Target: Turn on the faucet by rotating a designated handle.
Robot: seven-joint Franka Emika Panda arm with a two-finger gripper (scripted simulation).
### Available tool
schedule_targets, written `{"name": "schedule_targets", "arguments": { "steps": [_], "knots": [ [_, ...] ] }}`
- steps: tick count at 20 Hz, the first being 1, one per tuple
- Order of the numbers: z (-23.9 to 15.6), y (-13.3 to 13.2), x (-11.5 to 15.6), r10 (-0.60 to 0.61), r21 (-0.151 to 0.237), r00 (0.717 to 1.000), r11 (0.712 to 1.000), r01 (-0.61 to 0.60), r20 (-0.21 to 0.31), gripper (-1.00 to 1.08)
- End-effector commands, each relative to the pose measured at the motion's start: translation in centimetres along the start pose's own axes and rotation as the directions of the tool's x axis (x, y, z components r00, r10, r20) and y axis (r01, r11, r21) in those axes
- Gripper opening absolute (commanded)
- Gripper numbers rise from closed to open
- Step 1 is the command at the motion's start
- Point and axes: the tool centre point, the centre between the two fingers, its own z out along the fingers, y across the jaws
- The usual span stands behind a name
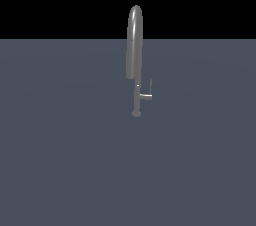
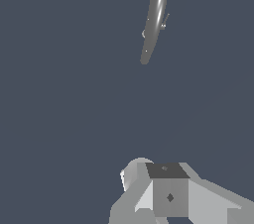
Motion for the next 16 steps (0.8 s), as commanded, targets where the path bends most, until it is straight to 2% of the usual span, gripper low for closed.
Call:
{"name": "schedule_targets", "arguments": {
  "steps": [1, 9, 16],
  "knots": [
    [0.1, 0.0, 0.9, 0.023, 0.023, 1.000, 0.999, -0.023, 0.019, -1.00],
    [0.6, 0.2, 5.1, 0.126, 0.124, 0.986, 0.982, -0.140, 0.114, -1.00],
    [1.6, 0.9, 9.4, 0.217, 0.216, 0.951, 0.940, -0.265, 0.221, -1.00]
  ]
}}
